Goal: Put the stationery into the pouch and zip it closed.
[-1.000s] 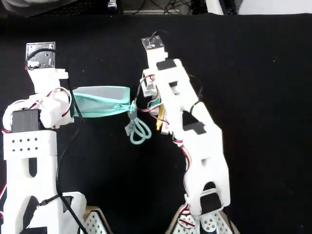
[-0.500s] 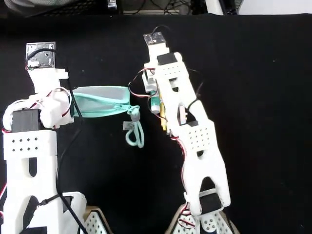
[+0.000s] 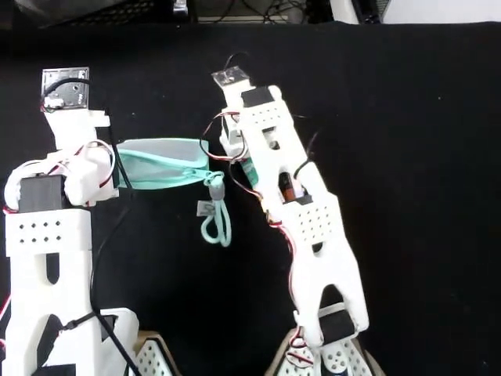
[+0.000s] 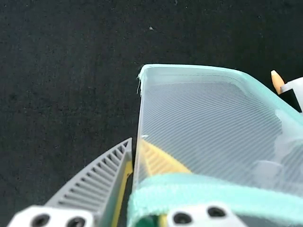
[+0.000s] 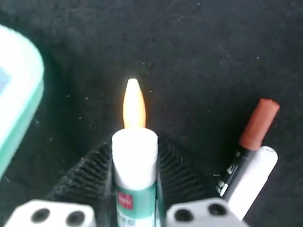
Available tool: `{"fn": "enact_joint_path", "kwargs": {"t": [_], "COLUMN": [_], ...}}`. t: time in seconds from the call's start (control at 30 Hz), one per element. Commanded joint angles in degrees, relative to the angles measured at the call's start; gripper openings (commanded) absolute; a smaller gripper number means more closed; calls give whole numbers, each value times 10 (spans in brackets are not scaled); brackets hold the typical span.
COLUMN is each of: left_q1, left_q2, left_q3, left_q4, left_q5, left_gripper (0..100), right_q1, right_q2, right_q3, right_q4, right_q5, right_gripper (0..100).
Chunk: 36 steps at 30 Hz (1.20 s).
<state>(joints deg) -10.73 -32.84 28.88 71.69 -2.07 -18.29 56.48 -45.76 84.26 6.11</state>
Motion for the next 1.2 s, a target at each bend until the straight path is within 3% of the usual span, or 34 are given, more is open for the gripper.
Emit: {"fn": "enact_joint_path", "kwargs": {"t": [0.0, 0.13, 0.33, 0.53, 0.83, 1.03, 1.17], "left_q1": [-5, -5, -5, -5, -5, -5, -5], "left_q2": [4, 4, 4, 4, 4, 4, 4], "left_q3": [22, 22, 22, 22, 22, 22, 23], "left_q4": [-4, -4, -4, -4, -4, -4, -4], "left_q5": [0, 0, -1, -1, -1, -1, -1], "left_gripper": [30, 30, 30, 30, 30, 30, 30], "right_q1": [-20, -24, -23, -25, -26, -25, -25], "right_q2": [-2, 0, -11, -27, -27, -53, -53], "right_q3": [8, -7, -16, -15, -22, -15, -15], "right_q4": [-15, -24, -10, -4, -4, 3, 3], "right_q5": [11, 27, 59, 59, 59, 59, 59], "right_gripper": [12, 17, 217, 119, 123, 210, 98]}}
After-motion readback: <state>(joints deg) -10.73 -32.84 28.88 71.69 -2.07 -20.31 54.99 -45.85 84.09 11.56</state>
